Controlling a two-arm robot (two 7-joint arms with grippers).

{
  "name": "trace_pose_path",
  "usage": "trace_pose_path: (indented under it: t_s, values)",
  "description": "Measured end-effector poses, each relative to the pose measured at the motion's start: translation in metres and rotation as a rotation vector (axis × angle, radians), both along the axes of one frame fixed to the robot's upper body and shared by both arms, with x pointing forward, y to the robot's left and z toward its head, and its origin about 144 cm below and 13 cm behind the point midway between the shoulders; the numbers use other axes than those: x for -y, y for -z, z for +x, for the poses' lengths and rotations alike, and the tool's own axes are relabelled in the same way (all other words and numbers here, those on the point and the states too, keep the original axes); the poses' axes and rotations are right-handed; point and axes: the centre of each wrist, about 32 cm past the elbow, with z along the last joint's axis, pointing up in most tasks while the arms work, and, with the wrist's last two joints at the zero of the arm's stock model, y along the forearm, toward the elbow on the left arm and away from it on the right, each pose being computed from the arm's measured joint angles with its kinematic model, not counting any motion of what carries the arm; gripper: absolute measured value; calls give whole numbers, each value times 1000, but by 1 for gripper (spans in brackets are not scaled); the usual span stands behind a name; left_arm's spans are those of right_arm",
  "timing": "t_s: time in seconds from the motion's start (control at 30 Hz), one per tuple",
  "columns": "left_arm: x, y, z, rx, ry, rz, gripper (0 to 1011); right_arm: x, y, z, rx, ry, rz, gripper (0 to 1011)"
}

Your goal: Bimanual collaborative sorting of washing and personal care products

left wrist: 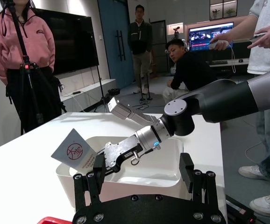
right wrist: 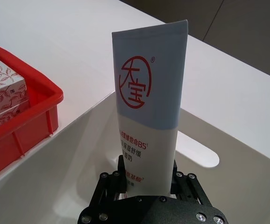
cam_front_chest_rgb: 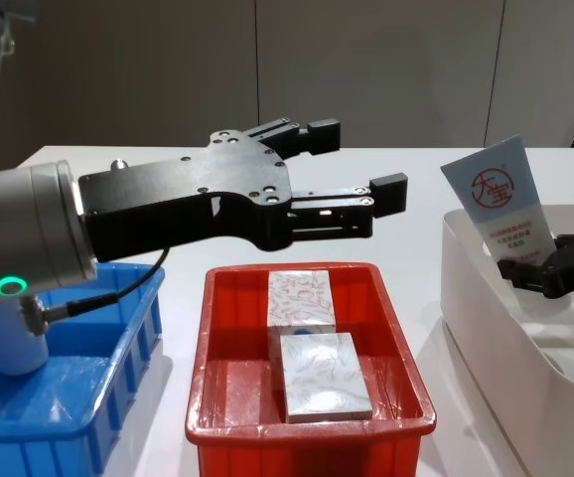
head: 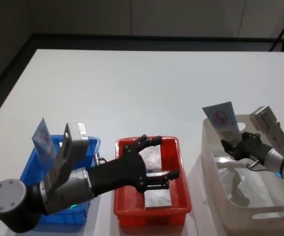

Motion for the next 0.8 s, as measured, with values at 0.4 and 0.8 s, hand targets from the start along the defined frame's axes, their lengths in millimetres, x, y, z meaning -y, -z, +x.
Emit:
trace_pose_path:
  t_s: [0.4, 0.8]
  values:
    - [0, 0, 0, 0, 0, 0, 1002, -3, 1, 4, -12, 0, -6, 482]
    - [0, 0, 0, 0, 0, 0, 1002, -2, 0, 4, -10, -1, -5, 626]
